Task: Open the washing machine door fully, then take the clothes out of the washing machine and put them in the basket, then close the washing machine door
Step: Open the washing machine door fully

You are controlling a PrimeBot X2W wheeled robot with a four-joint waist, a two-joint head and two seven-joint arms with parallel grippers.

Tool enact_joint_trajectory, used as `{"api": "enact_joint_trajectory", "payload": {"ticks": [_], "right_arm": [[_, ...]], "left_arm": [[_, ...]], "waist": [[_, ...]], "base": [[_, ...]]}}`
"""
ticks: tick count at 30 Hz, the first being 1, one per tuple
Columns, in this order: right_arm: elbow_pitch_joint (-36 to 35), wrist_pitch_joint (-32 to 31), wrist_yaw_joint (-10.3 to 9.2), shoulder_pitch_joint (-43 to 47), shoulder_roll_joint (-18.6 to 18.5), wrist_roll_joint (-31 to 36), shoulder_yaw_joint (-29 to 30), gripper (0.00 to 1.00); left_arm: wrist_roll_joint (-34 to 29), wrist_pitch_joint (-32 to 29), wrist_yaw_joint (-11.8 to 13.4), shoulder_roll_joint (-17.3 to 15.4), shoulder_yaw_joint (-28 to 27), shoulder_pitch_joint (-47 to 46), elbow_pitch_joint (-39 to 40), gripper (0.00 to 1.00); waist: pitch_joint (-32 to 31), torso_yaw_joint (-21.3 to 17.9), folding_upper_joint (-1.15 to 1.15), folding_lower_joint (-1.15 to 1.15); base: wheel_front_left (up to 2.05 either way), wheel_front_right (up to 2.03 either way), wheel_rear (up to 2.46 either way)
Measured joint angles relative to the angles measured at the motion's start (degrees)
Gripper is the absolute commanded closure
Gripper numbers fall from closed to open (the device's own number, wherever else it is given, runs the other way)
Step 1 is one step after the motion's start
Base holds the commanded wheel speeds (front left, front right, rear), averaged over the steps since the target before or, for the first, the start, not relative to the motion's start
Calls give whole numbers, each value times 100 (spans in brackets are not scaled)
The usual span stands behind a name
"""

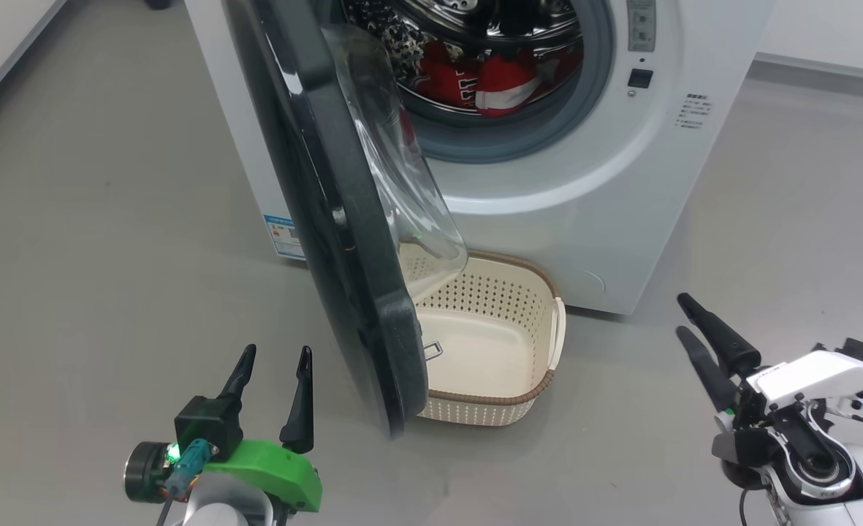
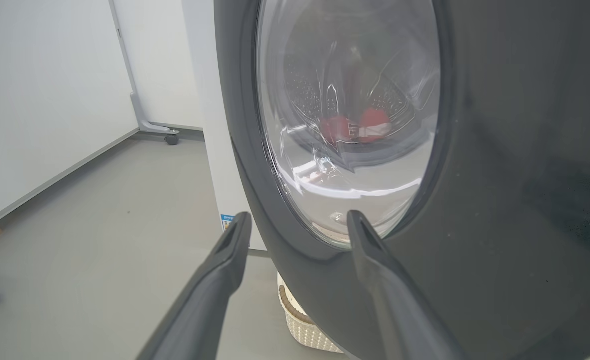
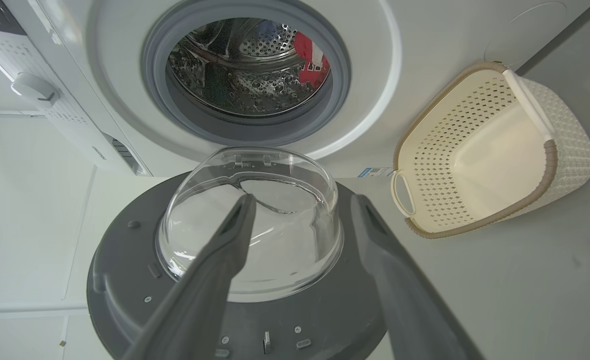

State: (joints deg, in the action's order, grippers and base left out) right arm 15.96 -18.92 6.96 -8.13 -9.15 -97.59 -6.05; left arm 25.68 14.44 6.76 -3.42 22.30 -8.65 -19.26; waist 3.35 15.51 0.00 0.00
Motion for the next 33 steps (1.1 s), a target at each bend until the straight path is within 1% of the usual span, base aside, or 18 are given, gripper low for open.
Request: {"api": "enact_joint_trajectory", "payload": {"ticks": [3, 11, 13, 16, 20, 23, 29, 32, 33], "right_arm": [[-209, 447, 0, 185, -80, 506, -1, 0], [-622, 1639, 1, 504, -583, 2342, -244, 0], [-553, 1991, 2, 604, -659, 2752, -265, 0], [-390, 2521, -9, 815, -889, 3501, -261, 0], [-357, 3155, -330, 914, -1118, 4328, -233, 0], [-394, 3464, -580, 915, -1255, 4802, -257, 0], [-490, 3404, -1022, 915, -1591, 5687, -269, 0], [-549, 3399, -1196, 915, -1697, 6072, -322, 0], [-558, 3387, -1218, 915, -1708, 6180, -352, 0]], "left_arm": [[-1, 0, 0, -8, 13, 31, -16, 0], [-11, 0, 0, -54, 23, 36, -31, 0], [-12, 0, 0, -54, 20, 36, -31, 0], [-15, 0, 0, -55, 20, 39, -35, 0], [-15, 0, 0, -54, 24, 39, -43, 0], [-19, 0, 0, -59, 16, 39, -37, 0], [-54, 0, 0, -80, 5, 37, -40, 0], [-55, 0, 0, -90, -10, 36, -40, 0], [-55, 0, 0, -91, -16, 36, -41, 0]], "waist": [[-43, -79, 0, 0], [-79, -234, 0, 0], [-87, -262, 0, 0], [-102, -301, 0, 0], [-109, -319, 0, 0], [-96, -336, 0, 0], [-75, -377, 0, 0], [-76, -394, 0, 0], [-77, -400, 0, 0]], "base": [[0, 0, 0], [0, 0, 0], [0, 0, 0], [0, 0, 0], [0, 0, 0], [0, 0, 0], [0, 0, 0], [0, 0, 0], [0, 0, 0]]}}
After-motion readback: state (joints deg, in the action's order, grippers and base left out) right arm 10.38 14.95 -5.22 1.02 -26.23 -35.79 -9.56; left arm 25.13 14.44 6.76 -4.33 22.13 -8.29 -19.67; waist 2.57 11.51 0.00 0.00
